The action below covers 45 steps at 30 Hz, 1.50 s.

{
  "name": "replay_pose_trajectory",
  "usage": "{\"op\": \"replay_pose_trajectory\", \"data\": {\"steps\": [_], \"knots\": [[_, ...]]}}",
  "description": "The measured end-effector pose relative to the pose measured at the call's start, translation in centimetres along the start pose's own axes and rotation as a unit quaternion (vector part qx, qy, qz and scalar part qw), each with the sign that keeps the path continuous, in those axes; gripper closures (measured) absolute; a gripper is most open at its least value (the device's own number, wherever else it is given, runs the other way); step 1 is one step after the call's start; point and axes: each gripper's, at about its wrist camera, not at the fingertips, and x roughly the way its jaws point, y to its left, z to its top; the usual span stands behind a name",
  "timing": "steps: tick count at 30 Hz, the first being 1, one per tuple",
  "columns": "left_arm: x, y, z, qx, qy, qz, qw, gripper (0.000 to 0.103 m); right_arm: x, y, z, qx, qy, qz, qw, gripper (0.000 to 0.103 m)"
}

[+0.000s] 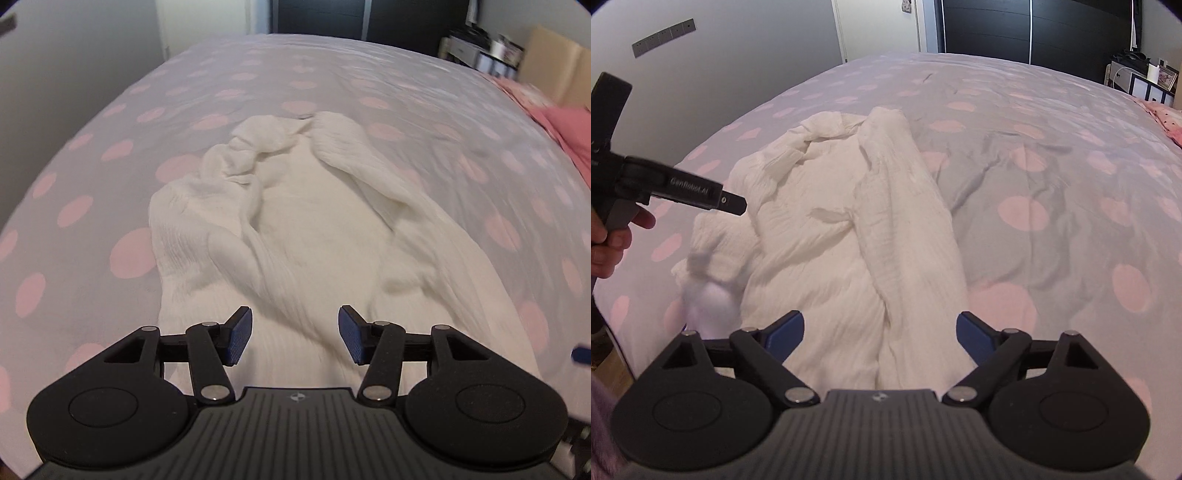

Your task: Fold clothes

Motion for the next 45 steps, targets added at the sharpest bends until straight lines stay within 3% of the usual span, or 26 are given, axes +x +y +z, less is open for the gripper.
{"op": "replay_pose_trajectory", "data": {"steps": [6,9,11,13,18,25,29,33,40,45], "knots": [[5.0,1.2,1.4,-0.045,0.045,0.011,0.9979,0.054,5.4,0.4,2.3,-0.013,0.006,-0.023,1.000,0.022],[6.1,2.1,1.7,-0.077,0.066,0.016,0.9948,0.070,7.7,-0.1,2.4,-0.008,0.020,-0.030,0.999,0.035],[5.8,2.7,2.1,-0.093,0.057,0.008,0.9940,0.081,8.5,-0.8,2.4,0.010,0.031,-0.035,0.999,0.076],[5.2,3.2,2.4,-0.104,0.041,0.003,0.9937,0.091,9.0,-1.6,2.5,0.029,0.036,-0.041,0.998,0.095],[3.2,3.8,3.1,-0.125,0.008,0.008,0.9921,0.096,6.3,-2.6,3.5,0.035,-0.020,-0.091,0.995,0.097],[-3.2,4.1,3.6,-0.145,-0.073,0.007,0.9867,0.097,-1.2,-7.5,4.4,0.109,-0.105,-0.152,0.977,0.098],[-7.2,3.9,3.0,-0.154,-0.106,-0.030,0.9820,0.098,-6.4,-9.6,3.4,0.123,-0.144,-0.185,0.964,0.098],[-10.7,1.2,1.9,-0.119,-0.117,-0.063,0.9840,0.100,-11.6,-11.7,2.2,0.134,-0.163,-0.209,0.955,0.099],[-13.6,-5.3,-1.4,-0.001,-0.083,-0.121,0.9891,0.100,-19.9,-19.4,-0.7,0.160,-0.139,-0.293,0.932,0.098],[-14.1,-6.3,-2.7,0.024,-0.076,-0.104,0.9914,0.100,-23.4,-25.7,-3.3,0.179,-0.097,-0.363,0.909,0.098]]}}
